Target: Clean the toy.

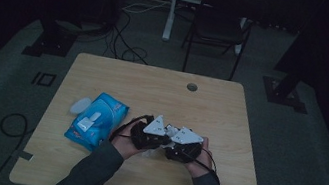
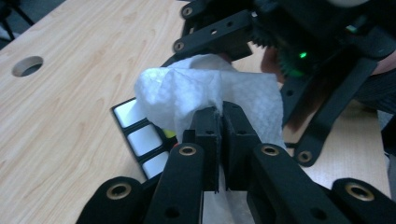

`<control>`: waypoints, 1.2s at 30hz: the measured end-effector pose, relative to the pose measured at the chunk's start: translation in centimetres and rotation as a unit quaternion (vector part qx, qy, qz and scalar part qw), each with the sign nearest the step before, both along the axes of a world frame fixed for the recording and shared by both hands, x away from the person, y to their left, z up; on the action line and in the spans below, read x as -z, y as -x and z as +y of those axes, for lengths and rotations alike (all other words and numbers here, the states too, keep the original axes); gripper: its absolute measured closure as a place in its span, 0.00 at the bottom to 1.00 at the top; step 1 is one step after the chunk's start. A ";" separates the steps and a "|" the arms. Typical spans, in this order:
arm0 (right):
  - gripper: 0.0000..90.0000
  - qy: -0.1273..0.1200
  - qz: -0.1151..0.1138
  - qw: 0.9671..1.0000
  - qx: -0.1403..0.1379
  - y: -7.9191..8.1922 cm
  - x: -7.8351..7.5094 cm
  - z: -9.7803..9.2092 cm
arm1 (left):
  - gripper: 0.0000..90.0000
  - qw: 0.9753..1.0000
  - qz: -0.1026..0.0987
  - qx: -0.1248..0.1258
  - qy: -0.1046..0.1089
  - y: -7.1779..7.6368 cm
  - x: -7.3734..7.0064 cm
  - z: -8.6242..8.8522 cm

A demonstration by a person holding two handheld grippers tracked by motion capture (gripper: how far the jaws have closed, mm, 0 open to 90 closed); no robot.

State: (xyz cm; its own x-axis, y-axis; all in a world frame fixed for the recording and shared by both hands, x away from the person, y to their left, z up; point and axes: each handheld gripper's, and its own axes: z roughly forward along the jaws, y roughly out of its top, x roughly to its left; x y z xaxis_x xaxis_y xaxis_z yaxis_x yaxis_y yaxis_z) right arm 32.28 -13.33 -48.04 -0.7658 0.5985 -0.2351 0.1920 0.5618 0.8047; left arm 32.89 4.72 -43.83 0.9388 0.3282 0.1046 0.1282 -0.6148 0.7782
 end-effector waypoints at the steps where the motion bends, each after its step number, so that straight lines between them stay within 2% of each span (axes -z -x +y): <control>1: 0.38 -0.001 0.000 1.000 0.000 0.0 0.0 0.0 | 0.94 1.000 -0.002 -0.007 0.001 -0.1 -0.1 0.3; 4: 0.37 -0.004 -0.001 1.000 0.002 0.0 -0.1 -0.2 | 0.87 1.000 -0.005 -0.021 0.006 -0.3 -0.2 0.9; 7: 0.37 -0.007 -0.001 1.000 0.000 0.0 -0.2 -0.2 | 0.79 0.999 -0.004 -0.040 0.021 -0.7 -0.3 1.5; 11: 0.38 -0.006 -0.004 1.000 -0.009 0.2 -0.2 -0.1 | 0.70 0.998 -0.005 -0.052 0.031 -1.0 -0.3 1.6; 14: 0.38 -0.005 -0.006 1.000 -0.020 0.4 -0.1 0.2 | 0.69 0.998 -0.005 -0.057 0.030 -1.2 0.1 1.4; 15: 0.38 -0.005 -0.006 1.000 -0.024 0.4 -0.1 0.3 | 0.70 0.998 -0.008 -0.060 0.026 -1.2 0.2 1.3; 18: 0.38 0.006 -0.007 1.000 -0.028 0.6 0.1 0.6 | 0.86 0.998 -0.012 -0.064 0.024 -1.3 0.4 1.3; 20: 0.38 0.003 -0.003 1.000 -0.028 0.5 0.1 0.6 | 0.91 0.998 -0.014 -0.064 0.024 -1.1 0.5 1.2; 25: 0.38 -0.002 0.002 1.000 -0.023 0.3 0.2 0.5 | 0.95 0.999 -0.011 -0.035 0.014 -0.6 0.7 0.3; 30: 0.38 0.000 0.003 1.000 -0.014 0.2 0.2 0.3 | 0.95 1.000 0.001 0.001 0.001 -0.2 0.7 -0.5; 33: 0.38 -0.004 0.002 1.000 -0.013 0.2 0.1 0.2 | 0.95 1.000 0.003 0.002 0.005 -0.3 0.6 -0.4; 36: 0.38 -0.006 0.001 1.000 -0.013 0.2 -0.1 0.1 | 0.95 1.000 -0.004 -0.014 0.012 -0.5 0.4 0.0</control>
State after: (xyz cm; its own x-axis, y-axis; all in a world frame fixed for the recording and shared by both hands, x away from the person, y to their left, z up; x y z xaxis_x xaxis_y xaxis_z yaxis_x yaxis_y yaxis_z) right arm 32.06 -13.18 -47.98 -0.7811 0.5817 -0.2268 0.1787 0.5563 0.8116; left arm 33.35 4.71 -44.26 0.9287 0.3561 0.1039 0.1381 -0.5919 0.7941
